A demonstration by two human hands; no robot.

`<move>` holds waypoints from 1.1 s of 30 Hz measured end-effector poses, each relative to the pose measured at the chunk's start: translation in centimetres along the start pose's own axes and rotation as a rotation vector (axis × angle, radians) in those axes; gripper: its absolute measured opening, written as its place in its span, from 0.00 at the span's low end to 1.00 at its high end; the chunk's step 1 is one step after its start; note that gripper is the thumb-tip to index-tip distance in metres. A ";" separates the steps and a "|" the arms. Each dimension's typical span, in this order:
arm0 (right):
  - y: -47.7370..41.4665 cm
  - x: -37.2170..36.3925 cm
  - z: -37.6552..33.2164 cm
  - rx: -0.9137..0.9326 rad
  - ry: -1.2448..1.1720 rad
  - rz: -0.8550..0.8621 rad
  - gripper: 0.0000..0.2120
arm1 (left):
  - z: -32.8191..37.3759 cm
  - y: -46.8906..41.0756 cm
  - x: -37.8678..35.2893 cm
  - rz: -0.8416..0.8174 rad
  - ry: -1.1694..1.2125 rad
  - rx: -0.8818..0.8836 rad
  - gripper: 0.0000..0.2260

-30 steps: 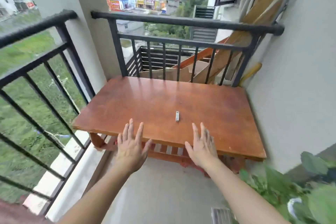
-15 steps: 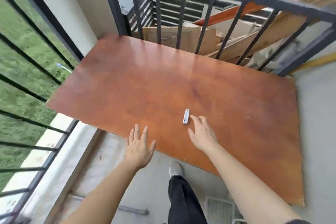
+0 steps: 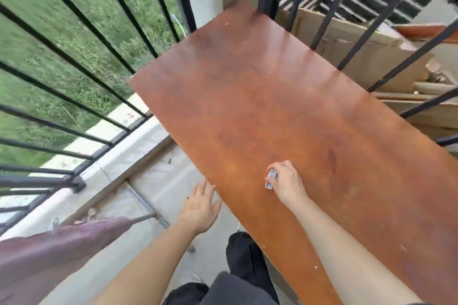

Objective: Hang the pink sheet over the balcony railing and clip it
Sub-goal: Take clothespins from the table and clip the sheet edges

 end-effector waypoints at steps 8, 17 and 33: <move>5.4 -4.9 -18.3 0.434 -0.009 -0.043 0.05 | -14.1 10.0 6.7 0.333 0.262 0.281 0.23; 38.6 -25.3 -43.3 1.003 0.076 -0.411 0.16 | -43.0 40.4 4.3 0.687 0.368 0.699 0.24; 89.7 -50.5 -60.6 1.379 -0.074 -0.985 0.11 | -70.5 86.0 -10.2 1.118 0.595 1.533 0.28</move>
Point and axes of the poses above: each hand's wrist, its own y-axis away from the middle knuckle, its own x-axis out of the back of the hand, z = x × y, the point moved 10 cm from there along -y, towards the middle knuckle, and after that the axes turned 11 degrees about z, right-handed, at the moved point
